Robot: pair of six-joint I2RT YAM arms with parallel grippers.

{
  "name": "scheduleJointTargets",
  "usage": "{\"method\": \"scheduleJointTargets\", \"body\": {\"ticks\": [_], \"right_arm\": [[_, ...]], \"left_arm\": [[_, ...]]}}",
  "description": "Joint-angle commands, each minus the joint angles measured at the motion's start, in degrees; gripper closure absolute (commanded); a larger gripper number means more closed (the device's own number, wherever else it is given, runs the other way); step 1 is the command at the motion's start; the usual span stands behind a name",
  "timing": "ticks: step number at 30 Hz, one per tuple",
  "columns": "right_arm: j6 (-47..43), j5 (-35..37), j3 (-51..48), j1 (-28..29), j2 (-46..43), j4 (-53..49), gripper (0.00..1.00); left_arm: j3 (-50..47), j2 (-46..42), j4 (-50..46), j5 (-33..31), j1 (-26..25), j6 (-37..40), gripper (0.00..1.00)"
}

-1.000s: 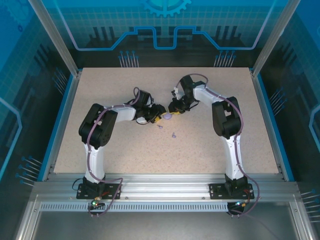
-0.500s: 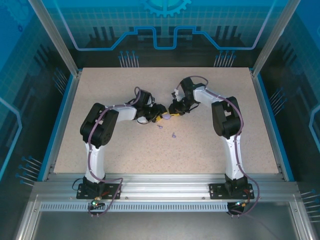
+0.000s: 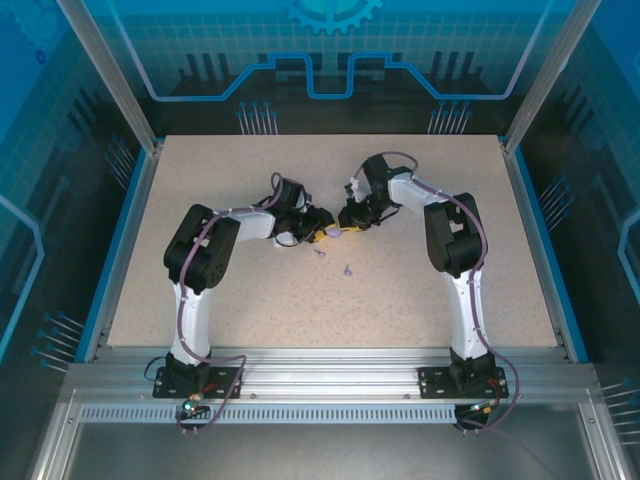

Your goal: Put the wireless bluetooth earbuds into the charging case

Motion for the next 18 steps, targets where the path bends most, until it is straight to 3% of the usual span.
{"method": "scheduleJointTargets", "body": {"ticks": [1,10,18], "right_arm": [[0.8,-0.2,-0.8,-0.2,1.9,0.0,0.79],[1.1,-1.3,-1.4,-0.3,1.6,0.9,0.79],[1.8,-0.6,-4.5,-1.3,-3.4,2.5,0.73]], "left_arm": [[1.2,3.7,0.0,2.4,-1.5,-0.8,0.61],[1.7,4.0,0.9,3.3,-2.0,-0.9,0.66],[1.2,1.6,-1.5,1.2,-2.1,1.7,0.81]]}}
